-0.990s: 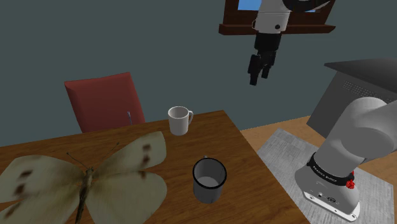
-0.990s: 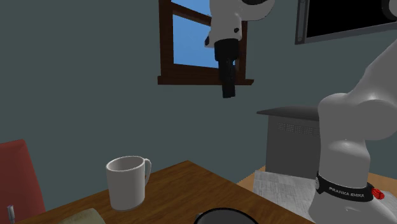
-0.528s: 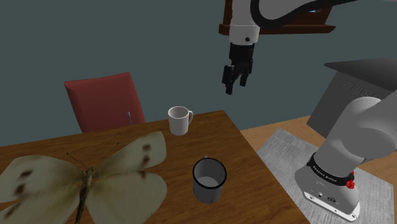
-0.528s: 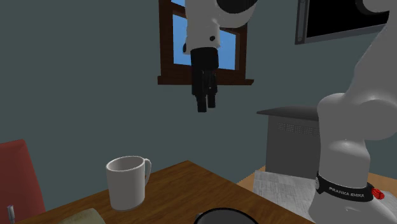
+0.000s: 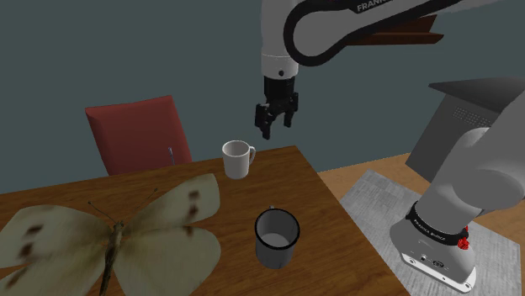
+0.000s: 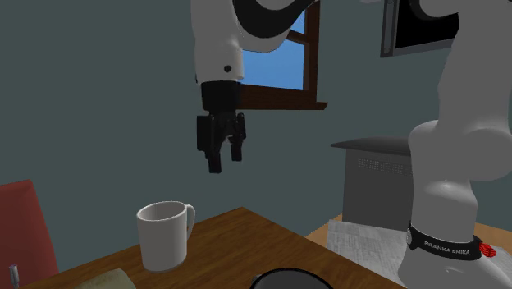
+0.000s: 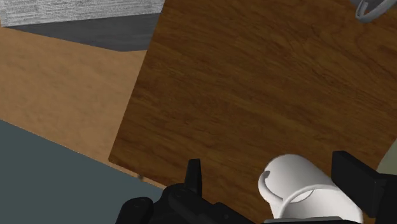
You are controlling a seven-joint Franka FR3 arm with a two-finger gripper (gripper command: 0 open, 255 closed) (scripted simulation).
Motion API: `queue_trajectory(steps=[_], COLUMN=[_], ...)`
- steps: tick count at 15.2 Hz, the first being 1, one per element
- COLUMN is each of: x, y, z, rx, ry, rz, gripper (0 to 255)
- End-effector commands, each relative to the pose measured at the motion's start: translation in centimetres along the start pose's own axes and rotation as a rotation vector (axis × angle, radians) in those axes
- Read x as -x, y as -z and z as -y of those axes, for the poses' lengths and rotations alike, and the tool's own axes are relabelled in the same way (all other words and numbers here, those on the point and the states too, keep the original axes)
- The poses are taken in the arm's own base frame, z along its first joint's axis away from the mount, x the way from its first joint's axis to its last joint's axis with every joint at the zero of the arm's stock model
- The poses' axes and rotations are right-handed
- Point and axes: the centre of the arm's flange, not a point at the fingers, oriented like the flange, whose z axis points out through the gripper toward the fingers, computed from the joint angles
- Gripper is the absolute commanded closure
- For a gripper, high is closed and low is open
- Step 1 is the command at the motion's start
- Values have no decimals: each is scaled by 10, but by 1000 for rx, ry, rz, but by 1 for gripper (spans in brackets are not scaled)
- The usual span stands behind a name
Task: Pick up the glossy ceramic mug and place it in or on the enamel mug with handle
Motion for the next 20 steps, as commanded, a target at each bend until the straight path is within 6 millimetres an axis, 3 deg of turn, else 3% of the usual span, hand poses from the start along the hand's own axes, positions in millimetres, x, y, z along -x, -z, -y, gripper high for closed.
queue_trajectory(steps=[1,11,20], x=[-18,-96,-99], y=[-11,-58,-99], z=[22,118,119], rx=[4,31,32], ry=[-3,-13,-13], rz=[-4,-25,-26], gripper=[0,0,0])
